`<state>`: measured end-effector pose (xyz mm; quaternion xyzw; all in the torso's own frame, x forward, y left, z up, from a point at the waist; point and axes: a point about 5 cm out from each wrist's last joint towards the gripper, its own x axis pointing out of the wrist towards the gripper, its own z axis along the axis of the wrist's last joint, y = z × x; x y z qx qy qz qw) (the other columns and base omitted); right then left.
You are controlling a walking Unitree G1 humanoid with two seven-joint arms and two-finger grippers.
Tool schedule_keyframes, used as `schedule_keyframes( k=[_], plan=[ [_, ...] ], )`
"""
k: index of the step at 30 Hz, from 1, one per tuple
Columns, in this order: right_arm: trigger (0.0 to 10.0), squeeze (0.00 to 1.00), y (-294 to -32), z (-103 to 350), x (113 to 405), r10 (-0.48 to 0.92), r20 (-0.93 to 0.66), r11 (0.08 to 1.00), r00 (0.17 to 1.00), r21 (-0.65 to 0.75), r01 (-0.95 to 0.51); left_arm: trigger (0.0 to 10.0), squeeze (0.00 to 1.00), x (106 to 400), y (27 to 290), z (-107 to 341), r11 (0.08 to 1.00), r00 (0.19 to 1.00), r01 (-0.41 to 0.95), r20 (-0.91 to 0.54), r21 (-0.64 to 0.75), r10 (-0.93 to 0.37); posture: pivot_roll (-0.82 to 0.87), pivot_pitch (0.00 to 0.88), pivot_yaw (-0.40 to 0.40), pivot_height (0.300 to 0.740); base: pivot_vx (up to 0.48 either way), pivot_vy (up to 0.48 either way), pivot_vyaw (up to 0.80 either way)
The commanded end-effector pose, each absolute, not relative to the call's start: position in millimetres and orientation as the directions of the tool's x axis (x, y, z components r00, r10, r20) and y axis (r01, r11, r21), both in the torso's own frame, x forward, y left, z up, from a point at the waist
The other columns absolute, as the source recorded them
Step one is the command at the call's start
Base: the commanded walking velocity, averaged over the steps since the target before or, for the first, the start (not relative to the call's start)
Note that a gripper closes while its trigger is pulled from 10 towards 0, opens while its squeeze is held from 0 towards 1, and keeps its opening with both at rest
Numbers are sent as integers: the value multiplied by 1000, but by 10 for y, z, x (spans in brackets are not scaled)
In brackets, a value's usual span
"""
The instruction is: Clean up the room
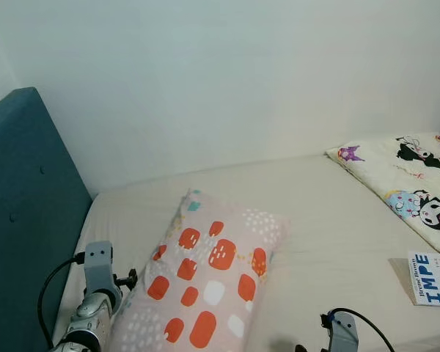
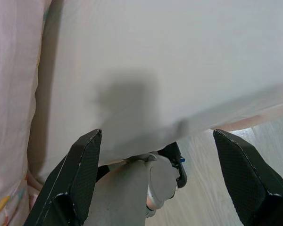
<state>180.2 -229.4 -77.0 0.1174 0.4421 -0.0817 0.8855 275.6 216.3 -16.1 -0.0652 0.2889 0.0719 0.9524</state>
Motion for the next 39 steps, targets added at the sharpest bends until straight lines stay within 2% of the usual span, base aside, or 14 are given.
schedule_keyframes(
  k=[1, 11, 28, 37, 39],
  plan=[
    [10000, 0, -2215, -845, 1686, -28, -827, 959, 561, 137, 250, 10000, 0, 2587, 2130, -319, 982, 775, -175, -625, -69, 94, -102, 0, 50, 740, 0, 0, 0],
    [10000, 0, -2215, -851, 1670, -25, -830, 960, 557, 136, 245, 10000, 0, 2532, 2105, -369, 983, 758, -167, -648, -74, 80, -99, 0, 42, 740, -264, 0, 0],
    [10000, 0, -2176, -856, 1681, -13, -833, 966, 552, 133, 223, 10000, 0, 2513, 2045, -396, 982, 754, -167, -654, -86, 71, -95, 0, 35, 740, 0, 0, 0],
    [10000, 0, -2159, -868, 1660, -10, -836, 964, 548, 137, 227, 10000, 0, 2499, 2032, -411, 985, 744, -156, -665, -75, 67, -93, 0, 41, 740, -475, 0, 0],
    [10000, 0, -2145, -874, 1655, -7, -837, 964, 546, 140, 227, 10000, 0, 2499, 2041, -409, 986, 745, -155, -664, -67, 72, -92, 0, 43, 740, 0, 0, 0]
  ],
)
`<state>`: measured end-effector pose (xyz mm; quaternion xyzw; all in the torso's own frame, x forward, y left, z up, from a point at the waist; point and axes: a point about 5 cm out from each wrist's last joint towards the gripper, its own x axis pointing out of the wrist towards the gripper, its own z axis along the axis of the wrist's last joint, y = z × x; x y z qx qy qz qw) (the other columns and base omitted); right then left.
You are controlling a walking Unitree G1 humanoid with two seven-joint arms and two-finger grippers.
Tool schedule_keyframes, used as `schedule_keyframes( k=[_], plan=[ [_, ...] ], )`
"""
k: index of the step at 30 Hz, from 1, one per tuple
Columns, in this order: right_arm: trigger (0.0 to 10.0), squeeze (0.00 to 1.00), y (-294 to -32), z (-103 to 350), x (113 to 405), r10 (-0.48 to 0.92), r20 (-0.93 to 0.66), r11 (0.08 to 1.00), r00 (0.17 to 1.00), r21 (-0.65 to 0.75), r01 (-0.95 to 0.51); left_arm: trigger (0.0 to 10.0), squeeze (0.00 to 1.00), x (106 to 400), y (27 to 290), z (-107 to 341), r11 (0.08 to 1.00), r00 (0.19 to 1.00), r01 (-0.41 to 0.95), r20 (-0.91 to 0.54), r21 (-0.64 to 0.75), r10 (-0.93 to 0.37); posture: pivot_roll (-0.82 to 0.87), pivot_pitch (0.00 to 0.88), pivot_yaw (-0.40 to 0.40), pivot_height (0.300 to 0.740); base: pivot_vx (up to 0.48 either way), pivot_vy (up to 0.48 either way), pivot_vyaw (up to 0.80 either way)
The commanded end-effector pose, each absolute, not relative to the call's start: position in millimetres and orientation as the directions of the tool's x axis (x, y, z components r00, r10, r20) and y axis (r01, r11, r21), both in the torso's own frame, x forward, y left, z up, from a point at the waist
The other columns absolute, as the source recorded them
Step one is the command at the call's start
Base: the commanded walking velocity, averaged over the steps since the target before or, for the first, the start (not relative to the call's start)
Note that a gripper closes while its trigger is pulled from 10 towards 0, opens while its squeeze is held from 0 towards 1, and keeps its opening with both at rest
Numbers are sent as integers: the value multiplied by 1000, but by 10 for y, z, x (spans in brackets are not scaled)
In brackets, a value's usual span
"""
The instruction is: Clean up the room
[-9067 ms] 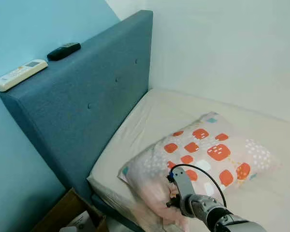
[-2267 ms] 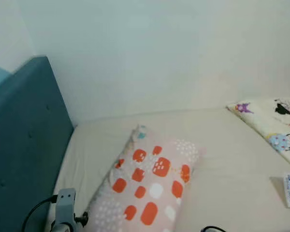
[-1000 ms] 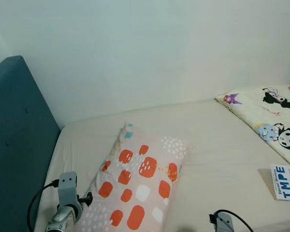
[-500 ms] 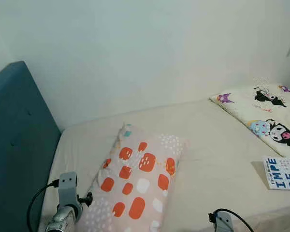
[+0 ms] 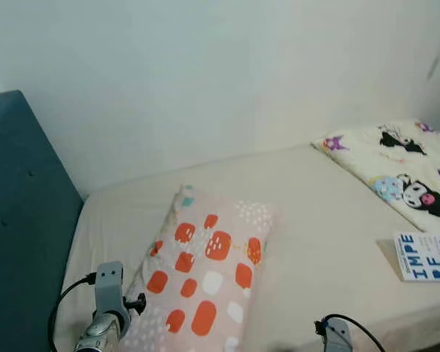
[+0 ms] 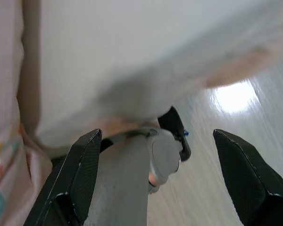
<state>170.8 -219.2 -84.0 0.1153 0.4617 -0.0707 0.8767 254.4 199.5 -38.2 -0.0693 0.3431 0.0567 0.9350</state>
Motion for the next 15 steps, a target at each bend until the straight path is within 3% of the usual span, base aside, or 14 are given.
schedule_keyframes(
  k=[1, 15],
  plan=[
    [10000, 0, -2145, -874, 1655, -7, -837, 964, 546, 140, 227, 10000, 0, 2499, 2041, -409, 986, 745, -155, -664, -67, 72, -92, 0, 43, 740, 0, 0, 0],
    [10000, 0, -2045, -954, 1505, 16, -865, 969, 501, 137, 207, 10000, 0, 2454, 1986, -450, 992, 736, -113, -675, -50, 50, -87, 0, 45, 740, 0, 0, 0]
  ],
)
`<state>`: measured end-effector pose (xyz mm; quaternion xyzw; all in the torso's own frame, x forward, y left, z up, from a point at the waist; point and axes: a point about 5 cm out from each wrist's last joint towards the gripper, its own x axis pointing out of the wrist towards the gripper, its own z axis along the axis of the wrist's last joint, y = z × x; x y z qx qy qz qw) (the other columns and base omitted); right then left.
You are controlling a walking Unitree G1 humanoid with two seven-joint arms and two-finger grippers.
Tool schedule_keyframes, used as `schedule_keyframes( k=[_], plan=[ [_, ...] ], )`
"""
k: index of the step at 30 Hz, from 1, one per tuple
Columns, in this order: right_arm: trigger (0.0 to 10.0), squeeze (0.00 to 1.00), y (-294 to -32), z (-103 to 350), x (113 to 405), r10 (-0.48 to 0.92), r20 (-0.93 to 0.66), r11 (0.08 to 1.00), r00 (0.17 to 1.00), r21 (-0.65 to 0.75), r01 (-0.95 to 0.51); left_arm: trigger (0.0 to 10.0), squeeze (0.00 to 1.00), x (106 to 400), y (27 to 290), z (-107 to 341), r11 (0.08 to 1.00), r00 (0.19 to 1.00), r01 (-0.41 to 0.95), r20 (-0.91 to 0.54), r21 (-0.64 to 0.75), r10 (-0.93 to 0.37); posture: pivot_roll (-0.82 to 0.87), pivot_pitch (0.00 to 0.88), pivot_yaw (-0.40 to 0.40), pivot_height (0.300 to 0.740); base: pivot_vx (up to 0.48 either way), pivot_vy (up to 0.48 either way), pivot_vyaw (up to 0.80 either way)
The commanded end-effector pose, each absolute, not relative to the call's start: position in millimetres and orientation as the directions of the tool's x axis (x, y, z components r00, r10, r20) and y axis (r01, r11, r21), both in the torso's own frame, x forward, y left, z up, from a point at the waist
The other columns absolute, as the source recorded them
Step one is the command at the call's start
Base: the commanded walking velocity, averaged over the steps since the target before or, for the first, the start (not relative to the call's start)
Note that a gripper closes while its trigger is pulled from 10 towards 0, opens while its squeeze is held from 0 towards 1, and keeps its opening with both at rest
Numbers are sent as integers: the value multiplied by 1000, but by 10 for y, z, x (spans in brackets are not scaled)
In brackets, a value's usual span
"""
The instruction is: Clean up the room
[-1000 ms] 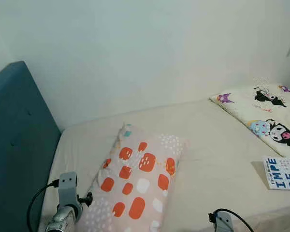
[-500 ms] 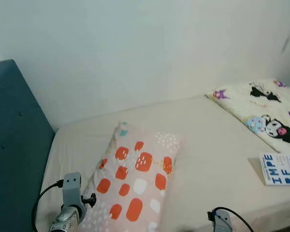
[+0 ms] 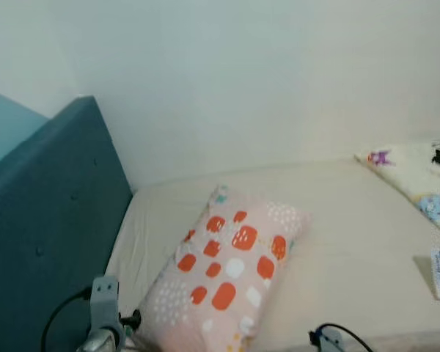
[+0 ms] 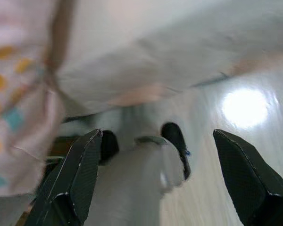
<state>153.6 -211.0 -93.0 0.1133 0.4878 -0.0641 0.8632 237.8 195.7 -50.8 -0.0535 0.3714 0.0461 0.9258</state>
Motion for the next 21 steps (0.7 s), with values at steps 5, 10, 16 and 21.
schedule_keyframes(
  k=[5, 10, 16, 21],
  plan=[
    [10000, 0, -2043, -960, 1490, 16, -867, 969, 498, 137, 207, 10000, 0, 2452, 1961, -455, 995, 736, -93, -676, -45, 38, -90, 1, 50, 740, 0, 0, 0],
    [10000, 0, -2041, -969, 1469, 12, -869, 968, 494, 133, 211, 10000, 0, 2459, 1910, -456, 998, 738, -53, -674, -34, 16, -93, 4, 54, 740, 0, 0, 0],
    [10000, 0, -2051, -956, 1496, 1, -863, 967, 506, 129, 218, 10000, 0, 2519, 1857, -418, 999, 751, -31, -660, -29, 5, -96, 9, 61, 740, 0, 0, 0],
    [10000, 0, -2022, -845, 1754, 28, -808, 970, 589, 165, 180, 10000, 0, 2626, 1870, -336, 999, 774, -51, -633, -12, 31, -104, 14, 69, 740, 0, 0, 0]
  ],
)
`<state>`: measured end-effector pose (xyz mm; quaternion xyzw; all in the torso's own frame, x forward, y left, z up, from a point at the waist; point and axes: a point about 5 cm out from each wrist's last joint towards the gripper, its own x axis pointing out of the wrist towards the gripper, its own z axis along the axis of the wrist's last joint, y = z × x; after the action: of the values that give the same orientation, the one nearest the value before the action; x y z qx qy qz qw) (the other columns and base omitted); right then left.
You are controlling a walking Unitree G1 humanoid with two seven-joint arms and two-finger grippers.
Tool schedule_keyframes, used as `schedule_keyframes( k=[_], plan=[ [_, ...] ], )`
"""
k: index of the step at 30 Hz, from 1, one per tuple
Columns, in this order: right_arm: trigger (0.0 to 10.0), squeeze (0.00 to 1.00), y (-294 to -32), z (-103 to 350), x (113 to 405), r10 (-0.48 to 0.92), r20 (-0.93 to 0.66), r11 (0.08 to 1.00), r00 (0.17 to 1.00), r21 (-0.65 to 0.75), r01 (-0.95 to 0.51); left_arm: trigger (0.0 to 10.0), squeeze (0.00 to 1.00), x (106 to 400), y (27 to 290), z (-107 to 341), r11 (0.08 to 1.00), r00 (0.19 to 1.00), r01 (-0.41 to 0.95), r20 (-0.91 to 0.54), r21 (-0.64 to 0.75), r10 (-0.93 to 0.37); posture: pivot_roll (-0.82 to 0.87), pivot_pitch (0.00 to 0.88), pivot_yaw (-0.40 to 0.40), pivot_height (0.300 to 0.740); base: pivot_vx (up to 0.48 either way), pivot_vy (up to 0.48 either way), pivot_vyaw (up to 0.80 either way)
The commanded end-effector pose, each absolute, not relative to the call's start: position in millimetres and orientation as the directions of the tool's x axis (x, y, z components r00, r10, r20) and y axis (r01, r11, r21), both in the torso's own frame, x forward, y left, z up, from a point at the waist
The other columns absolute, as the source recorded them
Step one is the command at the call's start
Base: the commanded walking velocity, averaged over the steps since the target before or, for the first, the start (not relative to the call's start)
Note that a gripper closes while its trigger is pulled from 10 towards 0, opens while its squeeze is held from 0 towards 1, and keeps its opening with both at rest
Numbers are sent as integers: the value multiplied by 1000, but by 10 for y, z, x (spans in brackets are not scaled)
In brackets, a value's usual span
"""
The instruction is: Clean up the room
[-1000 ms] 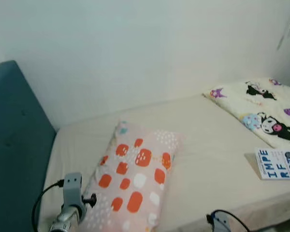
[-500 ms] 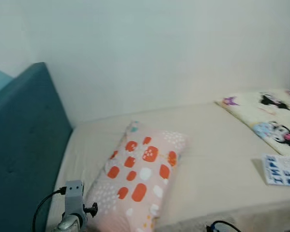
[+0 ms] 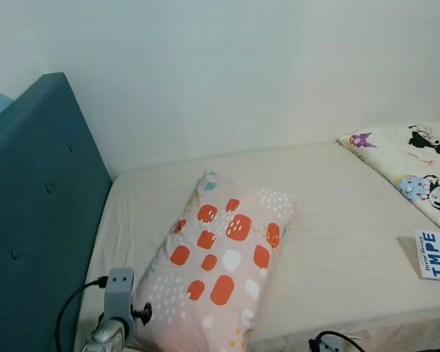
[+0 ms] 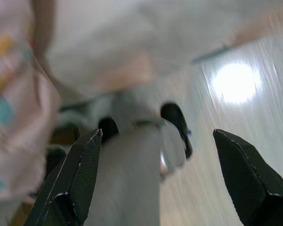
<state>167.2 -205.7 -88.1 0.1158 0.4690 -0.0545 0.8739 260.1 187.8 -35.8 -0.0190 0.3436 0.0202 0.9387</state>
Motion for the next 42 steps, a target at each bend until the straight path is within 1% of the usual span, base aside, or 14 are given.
schedule_keyframes(
  k=[1, 4, 7, 10, 12, 18, 20, 21, 24, 28, 30, 33, 38, 42],
  plan=[
    [10000, 0, -2010, -821, 1804, 36, -796, 970, 604, 173, 170, 10000, 0, 2643, 1876, -322, 998, 778, -56, -628, -10, 37, -104, 14, 69, 740, 0, 0, 0],
    [10000, 0, -1963, -760, 1933, 66, -766, 971, 640, 197, 135, 10000, 0, 2682, 1897, -288, 997, 784, -81, -618, -7, 59, -109, 17, 72, 740, 0, 0, 0],
    [10000, 0, -1690, -569, 2293, 192, -677, 967, 710, 255, -18, 10000, 0, 2788, 1935, -198, 987, 797, -156, -596, -45, 98, -123, 41, 83, 735, 0, 0, 0],
    [10000, 0, -1603, -517, 2375, 228, -655, 962, 721, 266, -63, 10000, 0, 2813, 1939, -176, 984, 800, -171, -590, -57, 105, -123, 41, 83, 731, 0, 0, 0],
    [10000, 0, -1463, -382, 2555, 270, -592, 954, 759, 271, -128, 10000, 0, 2863, 1912, -137, 984, 809, -165, -580, -67, 96, -134, 51, 99, 716, 0, 0, 0],
    [10000, 0, -1472, -188, 2771, 255, -503, 957, 826, 253, -142, 10000, 0, 2922, 1877, -84, 991, 827, -125, -558, -57, 73, -141, 55, 104, 696, 0, 0, 0],
    [10000, 0, -1480, -100, 2854, 260, -463, 957, 848, 238, -163, 10000, 0, 2929, 1875, -73, 998, 833, -55, -550, 18, 56, -152, 54, 107, 686, 0, 0, 0],
    [10000, 0, -1480, -100, 2854, 260, -463, 957, 848, 238, -163, 10000, 0, 2929, 1875, -73, 998, 833, -55, -550, 18, 56, -152, 54, 107, 686, 0, 0, 0],
    [10000, 0, -1433, 9, 2944, 292, -410, 952, 864, 215, -219, 10000, 0, 2832, 1927, -144, 986, 825, 63, -565, 157, 37, -170, 40, 98, 671, 0, 0, 0],
    [10000, 0, -1399, 60, 2980, 313, -384, 945, 869, 212, -248, 10000, 0, 2715, 2016, -231, 985, 801, 47, -595, 164, 61, -175, 43, 89, 656, 0, 0, 0],
    [10000, 0, -1372, 137, 3028, 334, -341, 938, 879, 214, -274, 10000, 0, 2559, 2089, -340, 995, 776, -5, -626, 102, 68, -181, 48, 67, 641, 0, 0, 0],
    [10000, 0, -1372, 192, 3058, 348, -313, 933, 884, 212, -292, 10000, 0, 2483, 2087, -392, 998, 772, -41, -633, 42, 58, -182, 52, 52, 631, 0, 0, 0],
    [10000, 0, -1368, 234, 3081, 363, -293, 927, 884, 211, -311, 10000, 0, 2458, 2044, -415, 999, 775, -53, -630, -6, 37, -183, 53, 46, 621, 0, 0, 0],
    [10000, 0, -1353, 279, 3097, 386, -264, 917, 884, 210, -338, 10000, 0, 2488, 1975, -400, 991, 793, -86, -609, -98, 9, -184, 56, 41, 611, 0, 0, 0]
  ],
)
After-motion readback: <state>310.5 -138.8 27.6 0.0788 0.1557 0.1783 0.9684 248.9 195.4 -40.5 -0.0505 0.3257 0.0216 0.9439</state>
